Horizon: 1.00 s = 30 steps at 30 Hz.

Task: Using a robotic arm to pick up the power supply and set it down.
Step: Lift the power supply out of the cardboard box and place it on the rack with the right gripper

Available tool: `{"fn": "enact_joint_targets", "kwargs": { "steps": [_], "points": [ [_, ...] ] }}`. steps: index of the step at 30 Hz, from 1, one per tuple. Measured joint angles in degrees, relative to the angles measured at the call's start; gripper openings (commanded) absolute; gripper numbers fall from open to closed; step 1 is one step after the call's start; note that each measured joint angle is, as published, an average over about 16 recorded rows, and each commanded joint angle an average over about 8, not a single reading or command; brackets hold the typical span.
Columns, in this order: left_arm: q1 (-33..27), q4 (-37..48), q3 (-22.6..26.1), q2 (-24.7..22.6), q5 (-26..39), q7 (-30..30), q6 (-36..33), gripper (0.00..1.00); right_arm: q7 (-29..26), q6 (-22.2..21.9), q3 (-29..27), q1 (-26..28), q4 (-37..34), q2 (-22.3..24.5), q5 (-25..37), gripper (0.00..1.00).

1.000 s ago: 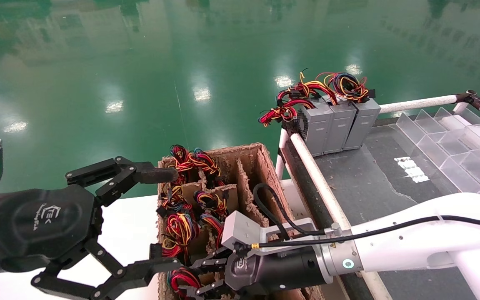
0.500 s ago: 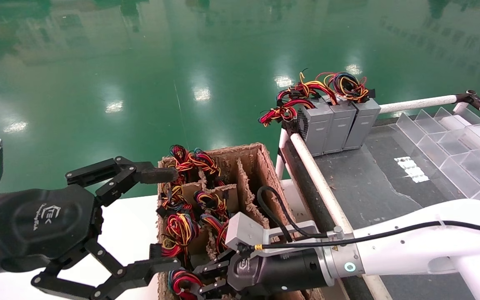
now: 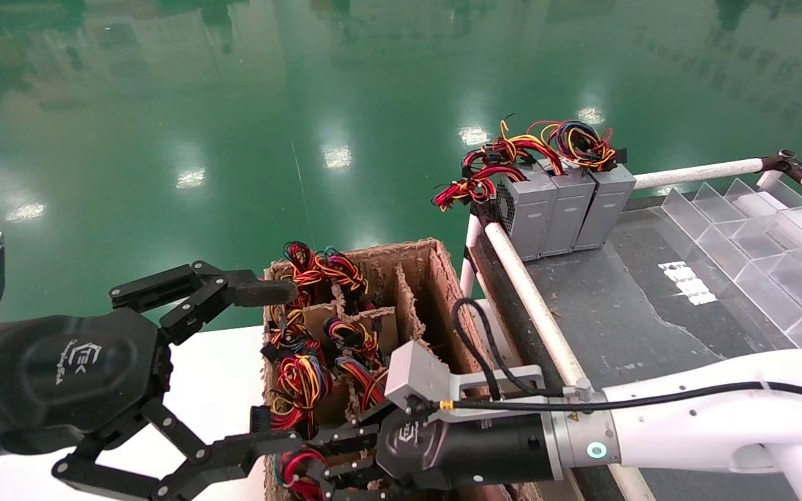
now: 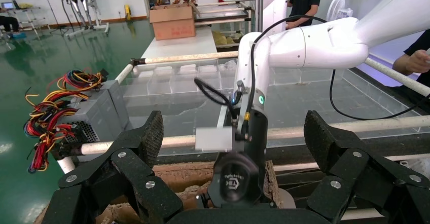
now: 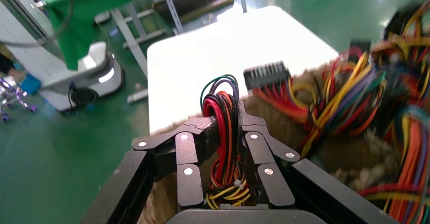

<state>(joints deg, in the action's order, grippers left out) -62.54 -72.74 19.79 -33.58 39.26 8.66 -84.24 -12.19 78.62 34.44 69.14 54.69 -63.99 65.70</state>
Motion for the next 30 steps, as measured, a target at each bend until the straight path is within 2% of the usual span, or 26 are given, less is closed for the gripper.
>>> {"fn": "enact_joint_targets", "kwargs": {
  "steps": [18, 30],
  "points": [
    [0.0, 0.0, 0.02, 0.01, -0.01, -0.01, 0.01, 1.0, -0.65, 0.01, -8.06, -2.66, 7.81, 6.15, -11.72, 0.0],
    [-0.01, 0.0, 0.03, 0.01, -0.02, -0.01, 0.01, 1.0, -1.6, -0.92, -13.39, 0.56, 7.95, 10.82, -16.89, 0.0]
  ]
}}
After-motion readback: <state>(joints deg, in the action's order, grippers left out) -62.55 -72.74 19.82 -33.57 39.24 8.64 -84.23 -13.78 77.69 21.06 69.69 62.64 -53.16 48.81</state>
